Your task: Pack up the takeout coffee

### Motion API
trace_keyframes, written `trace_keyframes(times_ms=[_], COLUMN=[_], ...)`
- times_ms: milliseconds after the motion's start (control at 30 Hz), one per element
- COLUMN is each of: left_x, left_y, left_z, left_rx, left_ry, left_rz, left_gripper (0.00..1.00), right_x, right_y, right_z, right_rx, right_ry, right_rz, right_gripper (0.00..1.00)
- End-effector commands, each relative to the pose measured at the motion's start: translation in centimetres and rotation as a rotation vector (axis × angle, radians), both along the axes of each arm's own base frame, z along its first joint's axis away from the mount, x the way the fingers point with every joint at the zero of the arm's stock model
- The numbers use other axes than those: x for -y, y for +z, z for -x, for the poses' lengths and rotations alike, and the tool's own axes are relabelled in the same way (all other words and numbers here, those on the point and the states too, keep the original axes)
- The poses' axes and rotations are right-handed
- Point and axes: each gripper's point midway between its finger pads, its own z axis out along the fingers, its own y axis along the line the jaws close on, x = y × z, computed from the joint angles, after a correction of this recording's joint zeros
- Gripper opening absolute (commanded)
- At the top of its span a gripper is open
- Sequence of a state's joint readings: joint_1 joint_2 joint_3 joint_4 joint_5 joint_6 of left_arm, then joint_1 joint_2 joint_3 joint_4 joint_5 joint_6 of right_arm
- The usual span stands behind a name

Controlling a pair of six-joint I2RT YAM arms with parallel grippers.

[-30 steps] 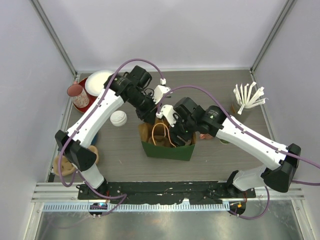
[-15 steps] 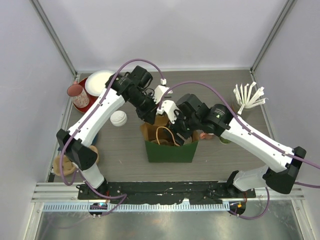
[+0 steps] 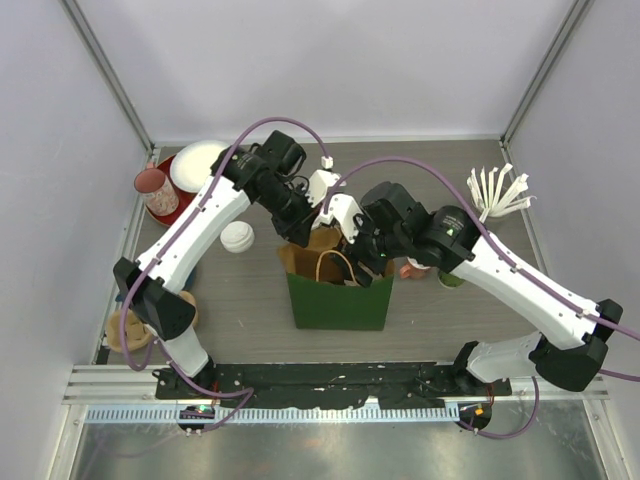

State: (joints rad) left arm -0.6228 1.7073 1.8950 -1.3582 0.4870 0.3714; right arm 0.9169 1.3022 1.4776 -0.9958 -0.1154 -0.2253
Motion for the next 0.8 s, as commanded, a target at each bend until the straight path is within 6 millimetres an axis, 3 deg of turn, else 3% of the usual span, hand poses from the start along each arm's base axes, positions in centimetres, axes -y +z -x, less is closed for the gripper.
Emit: trace_keyframes(times_ms=[0, 367, 533, 767], left_x=[-3.9, -3.5, -3.4, -3.6], left_y=[0.0, 1.0, 1.8, 1.9], left_z=[5.6, 5.7, 5.6, 5.8], left_rx=[-0.205, -0.149, -0.117, -0.103], left_ry=[-0.014, -0.034, -0.039, -0.059], left_rz=[-0.172, -0.162, -0.143, -0.138], left_gripper=[0.00, 0.00, 0.00, 0.00], right_x=[-0.9, -0.3, 0.7, 1.4], right_y=[4.7, 4.3, 4.5, 2.5], right_z=[0.1, -0.4, -2.1, -2.5], right_rx=[0.068, 0.078, 0.132, 0.126], right_ry=[0.018, -0.039, -0.137, -0.179], right_rz=[-0.124, -0.115, -0.075, -0.024], right_gripper=[0.72, 0.72, 0.70, 0.70])
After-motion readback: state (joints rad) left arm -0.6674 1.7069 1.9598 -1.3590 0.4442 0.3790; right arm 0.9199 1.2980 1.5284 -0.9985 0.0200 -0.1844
